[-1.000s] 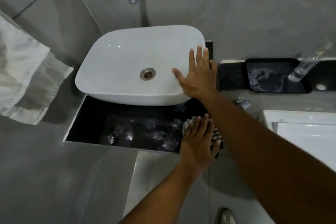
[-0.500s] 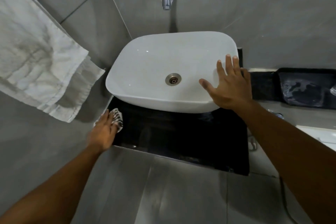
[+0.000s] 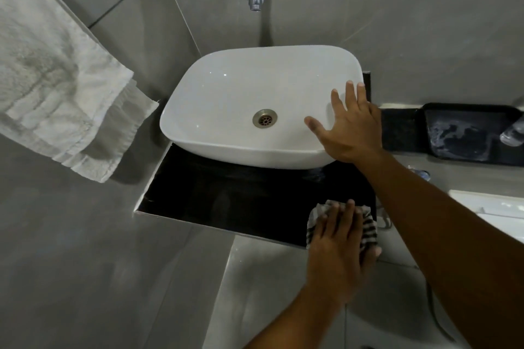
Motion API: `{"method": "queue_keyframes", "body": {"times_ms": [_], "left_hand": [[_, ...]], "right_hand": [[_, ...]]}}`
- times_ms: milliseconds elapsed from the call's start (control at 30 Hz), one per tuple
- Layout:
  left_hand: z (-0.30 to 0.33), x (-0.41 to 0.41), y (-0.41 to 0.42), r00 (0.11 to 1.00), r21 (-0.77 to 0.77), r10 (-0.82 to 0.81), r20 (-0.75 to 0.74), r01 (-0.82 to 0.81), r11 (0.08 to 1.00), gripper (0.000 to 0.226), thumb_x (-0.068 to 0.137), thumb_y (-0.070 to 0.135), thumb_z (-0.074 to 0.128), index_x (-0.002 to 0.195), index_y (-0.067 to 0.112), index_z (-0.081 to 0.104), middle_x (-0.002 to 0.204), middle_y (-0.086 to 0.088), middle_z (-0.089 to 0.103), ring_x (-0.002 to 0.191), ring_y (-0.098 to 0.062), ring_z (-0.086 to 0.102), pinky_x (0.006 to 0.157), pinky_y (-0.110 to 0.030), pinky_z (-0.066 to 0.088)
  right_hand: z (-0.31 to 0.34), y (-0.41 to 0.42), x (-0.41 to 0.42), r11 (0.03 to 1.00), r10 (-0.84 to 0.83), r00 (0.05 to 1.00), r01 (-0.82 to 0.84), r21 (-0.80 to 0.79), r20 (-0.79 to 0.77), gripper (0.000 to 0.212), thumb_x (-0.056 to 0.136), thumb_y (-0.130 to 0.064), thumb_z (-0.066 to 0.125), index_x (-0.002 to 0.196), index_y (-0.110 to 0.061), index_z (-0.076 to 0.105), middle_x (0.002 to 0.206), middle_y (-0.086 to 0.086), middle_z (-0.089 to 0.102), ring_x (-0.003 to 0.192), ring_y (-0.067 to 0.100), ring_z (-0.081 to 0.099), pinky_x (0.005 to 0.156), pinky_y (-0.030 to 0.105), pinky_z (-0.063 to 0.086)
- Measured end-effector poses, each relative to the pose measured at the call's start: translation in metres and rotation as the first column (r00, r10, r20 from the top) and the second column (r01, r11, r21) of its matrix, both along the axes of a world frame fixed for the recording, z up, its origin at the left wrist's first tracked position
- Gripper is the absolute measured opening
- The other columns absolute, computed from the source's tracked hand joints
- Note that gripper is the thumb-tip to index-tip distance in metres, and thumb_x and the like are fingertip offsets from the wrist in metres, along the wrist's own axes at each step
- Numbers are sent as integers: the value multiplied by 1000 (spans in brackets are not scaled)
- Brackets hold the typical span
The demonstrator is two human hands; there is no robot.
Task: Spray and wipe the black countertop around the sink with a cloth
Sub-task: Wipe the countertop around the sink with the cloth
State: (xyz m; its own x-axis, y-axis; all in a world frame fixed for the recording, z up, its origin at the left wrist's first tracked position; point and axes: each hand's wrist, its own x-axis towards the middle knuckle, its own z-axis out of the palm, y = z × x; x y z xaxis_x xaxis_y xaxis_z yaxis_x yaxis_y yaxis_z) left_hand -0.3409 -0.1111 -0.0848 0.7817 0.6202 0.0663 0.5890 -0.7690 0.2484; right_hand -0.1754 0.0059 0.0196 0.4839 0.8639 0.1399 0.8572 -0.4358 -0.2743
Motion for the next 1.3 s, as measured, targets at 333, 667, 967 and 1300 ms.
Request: {"method": "queue_keyframes", "body": {"times_ms": [333, 667, 967, 1300], "left_hand": [[23, -196, 166, 984, 39, 158, -79, -155, 987, 55, 94, 31, 32, 145, 10, 39, 154, -11, 35, 142, -30, 32, 117, -46, 23], [28, -182, 196, 851, 46, 525, 11, -525, 850, 54, 88, 27, 43, 141, 16, 46, 149, -12, 45, 135, -32, 41, 113, -46, 27], [7, 34, 32, 996, -89, -28, 82, 35, 995, 52, 96, 36, 39, 144, 17, 39, 156, -2, 34, 145, -23, 23, 119, -44, 19], [28, -115, 167, 997, -62, 54, 60, -50, 997, 49, 92, 33, 40, 139, 23, 49, 144, -4, 51, 133, -25, 44, 113, -39, 34]], "right_hand": [[-2, 2, 4, 1000, 14, 1000, -14, -8, 26, 90, 87, -77, 19, 155, -18, 15, 165, 11, 0, 151, 29, -3, 117, 50, 10], [-1, 7, -1, 999, 21, 999, -20, -45, 31, 98, 80, -84, 18, 155, -21, 15, 165, 9, 1, 151, 28, -3, 117, 53, 10], [-2, 3, 3, 999, 29, 999, -27, -34, 43, 94, 83, -82, 17, 155, -21, 16, 165, 10, 4, 151, 28, -2, 116, 52, 11], [-3, 3, 5, 999, 23, 1000, -23, -30, 7, 90, 86, -78, 20, 155, -21, 17, 165, 9, 5, 151, 28, -2, 117, 52, 10]]}}
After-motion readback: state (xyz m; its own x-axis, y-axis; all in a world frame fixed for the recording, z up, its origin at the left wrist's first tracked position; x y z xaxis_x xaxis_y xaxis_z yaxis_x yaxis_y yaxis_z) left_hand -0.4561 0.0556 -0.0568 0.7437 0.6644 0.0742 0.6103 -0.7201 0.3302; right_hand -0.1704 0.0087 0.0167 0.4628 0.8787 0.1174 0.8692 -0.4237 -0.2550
